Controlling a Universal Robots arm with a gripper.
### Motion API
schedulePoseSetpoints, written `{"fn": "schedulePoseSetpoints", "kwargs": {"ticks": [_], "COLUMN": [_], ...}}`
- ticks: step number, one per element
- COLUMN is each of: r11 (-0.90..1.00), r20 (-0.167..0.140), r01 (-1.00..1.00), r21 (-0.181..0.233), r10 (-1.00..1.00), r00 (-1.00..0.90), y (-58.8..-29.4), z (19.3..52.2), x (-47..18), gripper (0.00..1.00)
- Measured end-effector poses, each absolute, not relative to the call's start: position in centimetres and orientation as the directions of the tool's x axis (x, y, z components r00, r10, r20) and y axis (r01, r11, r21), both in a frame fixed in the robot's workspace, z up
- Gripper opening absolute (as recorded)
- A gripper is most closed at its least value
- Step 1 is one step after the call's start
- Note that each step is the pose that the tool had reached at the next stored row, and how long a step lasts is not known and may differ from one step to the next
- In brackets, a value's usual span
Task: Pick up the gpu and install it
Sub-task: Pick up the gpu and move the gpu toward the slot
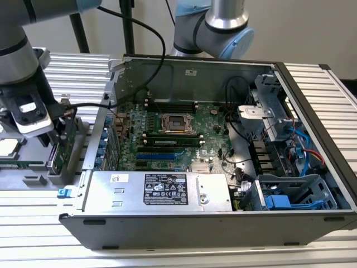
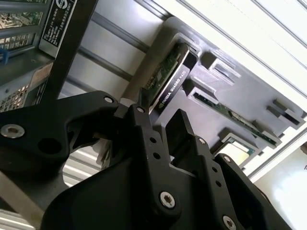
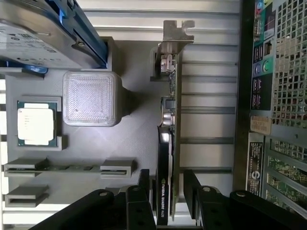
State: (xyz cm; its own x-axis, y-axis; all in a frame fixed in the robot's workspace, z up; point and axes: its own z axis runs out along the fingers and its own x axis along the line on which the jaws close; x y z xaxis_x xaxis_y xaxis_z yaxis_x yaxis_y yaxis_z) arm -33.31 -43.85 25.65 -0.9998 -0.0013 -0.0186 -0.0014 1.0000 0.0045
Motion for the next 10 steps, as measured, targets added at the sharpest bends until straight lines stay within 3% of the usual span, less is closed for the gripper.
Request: {"fn": "schedulePoseSetpoints", "kwargs": {"ticks": [10], "r11": [1.000], "r20": [-0.019], "r01": [-0.001], "r21": [0.004], "r10": [-0.001], "r00": [-1.000], "y": [-43.85], "z": [25.00], "x": [-33.30], "gripper": [1.00]}}
